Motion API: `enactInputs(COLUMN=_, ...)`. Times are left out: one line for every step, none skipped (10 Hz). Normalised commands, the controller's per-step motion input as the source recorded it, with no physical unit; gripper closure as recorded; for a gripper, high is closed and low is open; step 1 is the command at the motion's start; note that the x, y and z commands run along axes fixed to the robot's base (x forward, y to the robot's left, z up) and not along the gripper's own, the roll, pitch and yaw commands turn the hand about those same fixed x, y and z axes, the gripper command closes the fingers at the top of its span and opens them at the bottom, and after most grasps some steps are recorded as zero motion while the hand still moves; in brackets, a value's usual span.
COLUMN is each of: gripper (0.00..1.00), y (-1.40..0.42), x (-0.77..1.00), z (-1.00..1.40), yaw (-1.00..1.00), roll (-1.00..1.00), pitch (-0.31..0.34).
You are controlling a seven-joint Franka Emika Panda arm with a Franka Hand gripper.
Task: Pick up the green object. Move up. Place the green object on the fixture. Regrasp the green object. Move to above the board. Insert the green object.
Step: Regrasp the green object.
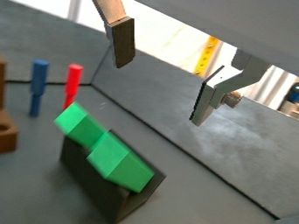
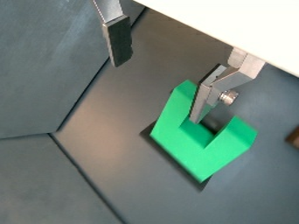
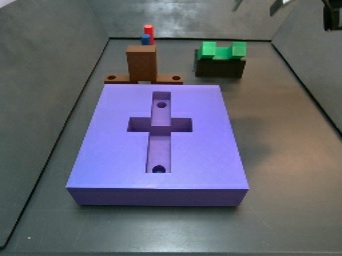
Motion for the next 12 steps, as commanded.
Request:
enactInputs(gripper=0.00, y=-0.11, x=0.11, z=-0.41, yaw=0.17, roll=0.19, pitch=-0.280)
enactInputs(gripper=0.00, y=-0.06, x=0.14, z=-0.43, yaw=0.09, roll=0.17, pitch=-0.297)
enactInputs(gripper=0.00, y=0.00, x=0.22, z=-0.40, yaw=0.13, roll=0.09, pitch=-0.297)
enactInputs(gripper=0.00, y=0.00, x=0.21, z=-0.27, yaw=0.14, roll=0.13, pitch=-0.286)
enactInputs(gripper=0.00, y=0.00, x=0.26, z=-0.14, yaw=0.17, roll=0.09, pitch=-0.114)
enactInputs(gripper=0.00, y=0.07, x=0.14, z=-0.17, yaw=0.21, roll=0.18, pitch=-0.100)
enactInputs(gripper=0.00, y=0.17, x=0.17, z=-0.28, yaw=0.08, roll=0.21, pitch=-0.031)
enactInputs(gripper=0.00, y=0.22, x=-0.06, z=-0.37, yaw=0.03, roll=0.44, pitch=-0.109)
enactInputs(gripper=0.00, y=0.18, x=-0.03, z=-0.35, yaw=0.05, roll=0.58, pitch=-0.040)
enactInputs(gripper=0.00, y=0.15, x=-0.15, z=-0.32, yaw=0.05, roll=0.45, pitch=-0.046)
enactInputs(gripper=0.00, y=0.05, x=-0.15, z=-0.22, yaw=0.01, roll=0.12, pitch=-0.020)
enactInputs(gripper=0.00, y=0.00, x=-0.21, z=-0.08, yaw=0.00, roll=0.07, pitch=-0.009)
